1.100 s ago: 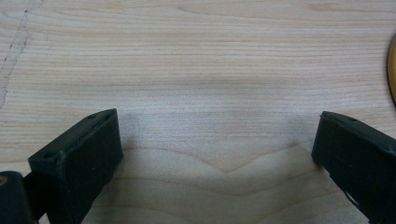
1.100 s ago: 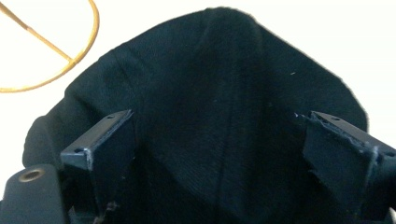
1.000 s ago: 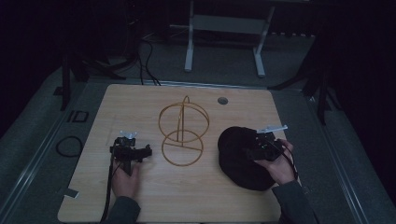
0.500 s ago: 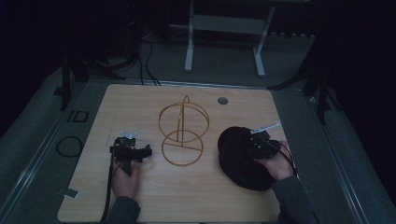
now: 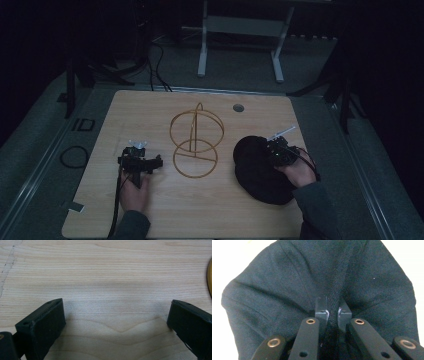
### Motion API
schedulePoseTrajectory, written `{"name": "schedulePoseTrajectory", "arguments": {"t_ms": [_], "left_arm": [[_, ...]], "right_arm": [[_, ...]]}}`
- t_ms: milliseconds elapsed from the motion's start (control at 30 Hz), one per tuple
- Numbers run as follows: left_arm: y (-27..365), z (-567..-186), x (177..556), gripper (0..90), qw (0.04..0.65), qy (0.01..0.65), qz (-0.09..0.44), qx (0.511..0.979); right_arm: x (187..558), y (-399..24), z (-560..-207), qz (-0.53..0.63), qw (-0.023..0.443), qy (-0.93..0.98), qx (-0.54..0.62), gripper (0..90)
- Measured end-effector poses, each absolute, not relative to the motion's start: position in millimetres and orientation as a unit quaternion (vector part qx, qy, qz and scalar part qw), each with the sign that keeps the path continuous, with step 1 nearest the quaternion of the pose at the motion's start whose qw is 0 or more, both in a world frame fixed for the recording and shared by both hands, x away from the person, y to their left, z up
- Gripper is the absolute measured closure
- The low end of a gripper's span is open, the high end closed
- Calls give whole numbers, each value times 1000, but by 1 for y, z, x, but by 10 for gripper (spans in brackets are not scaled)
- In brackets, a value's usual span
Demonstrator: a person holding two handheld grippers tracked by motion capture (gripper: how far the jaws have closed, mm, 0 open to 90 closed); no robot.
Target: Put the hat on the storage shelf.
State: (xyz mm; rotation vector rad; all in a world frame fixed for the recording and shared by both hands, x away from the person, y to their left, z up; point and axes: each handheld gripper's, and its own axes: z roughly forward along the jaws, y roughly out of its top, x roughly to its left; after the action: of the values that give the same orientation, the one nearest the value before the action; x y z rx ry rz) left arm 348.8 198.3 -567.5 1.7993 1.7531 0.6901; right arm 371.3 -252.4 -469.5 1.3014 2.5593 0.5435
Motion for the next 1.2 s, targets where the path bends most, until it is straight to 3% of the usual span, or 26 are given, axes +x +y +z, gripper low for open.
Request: {"name": "schedulePoseTrajectory", "arguments": {"t_ms": [1200], "left_arm": [[198, -567, 349, 12, 265, 649, 255, 666]], "right_arm": [[365, -263, -423, 260, 119, 855, 433, 855]]}}
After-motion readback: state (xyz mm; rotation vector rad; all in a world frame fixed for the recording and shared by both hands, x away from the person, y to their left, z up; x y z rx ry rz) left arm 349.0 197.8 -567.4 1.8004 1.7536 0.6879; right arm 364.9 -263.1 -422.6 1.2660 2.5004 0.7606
